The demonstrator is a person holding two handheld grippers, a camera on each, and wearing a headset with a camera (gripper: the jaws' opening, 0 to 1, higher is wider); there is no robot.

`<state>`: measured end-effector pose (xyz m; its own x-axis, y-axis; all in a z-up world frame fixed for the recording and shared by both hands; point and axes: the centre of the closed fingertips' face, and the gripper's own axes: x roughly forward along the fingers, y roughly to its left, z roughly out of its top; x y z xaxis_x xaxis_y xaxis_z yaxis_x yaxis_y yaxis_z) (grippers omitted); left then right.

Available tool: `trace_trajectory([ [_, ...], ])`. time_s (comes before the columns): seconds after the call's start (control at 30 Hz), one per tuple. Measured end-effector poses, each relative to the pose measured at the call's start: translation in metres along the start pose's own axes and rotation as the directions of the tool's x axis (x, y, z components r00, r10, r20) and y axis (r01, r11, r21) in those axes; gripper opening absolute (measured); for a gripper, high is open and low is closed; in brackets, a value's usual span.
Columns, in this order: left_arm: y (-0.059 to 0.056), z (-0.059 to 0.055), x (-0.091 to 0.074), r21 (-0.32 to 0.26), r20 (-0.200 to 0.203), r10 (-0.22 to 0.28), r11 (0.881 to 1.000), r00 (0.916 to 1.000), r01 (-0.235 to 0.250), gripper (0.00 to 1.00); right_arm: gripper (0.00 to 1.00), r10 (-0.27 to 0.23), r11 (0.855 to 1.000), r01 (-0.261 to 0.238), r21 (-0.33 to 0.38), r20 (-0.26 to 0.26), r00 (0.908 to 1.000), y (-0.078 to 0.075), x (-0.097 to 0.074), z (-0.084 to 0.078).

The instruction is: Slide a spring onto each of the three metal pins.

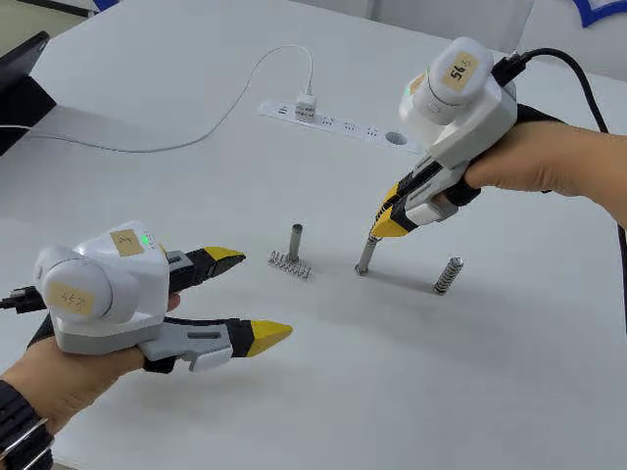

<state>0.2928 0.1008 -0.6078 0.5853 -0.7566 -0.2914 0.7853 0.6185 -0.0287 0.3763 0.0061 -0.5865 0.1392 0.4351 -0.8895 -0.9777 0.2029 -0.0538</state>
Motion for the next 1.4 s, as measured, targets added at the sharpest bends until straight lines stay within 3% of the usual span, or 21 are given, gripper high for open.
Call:
trace_trajectory([
  [0.77,0.002,-0.003,-0.001,-0.001,-0.007,0.007,1.000,0.9999,-0.007,0.62,0.12,0.030,0.999,-0.029,0.014,-0.040,0.9988,0.003,0.021,-0.007],
  [1.4,0.002,-0.008,-0.003,-0.012,-0.015,0.014,1.000,0.9998,-0.014,0.61,0.13,0.042,0.998,-0.037,0.056,-0.083,0.9957,0.013,0.054,-0.029],
])
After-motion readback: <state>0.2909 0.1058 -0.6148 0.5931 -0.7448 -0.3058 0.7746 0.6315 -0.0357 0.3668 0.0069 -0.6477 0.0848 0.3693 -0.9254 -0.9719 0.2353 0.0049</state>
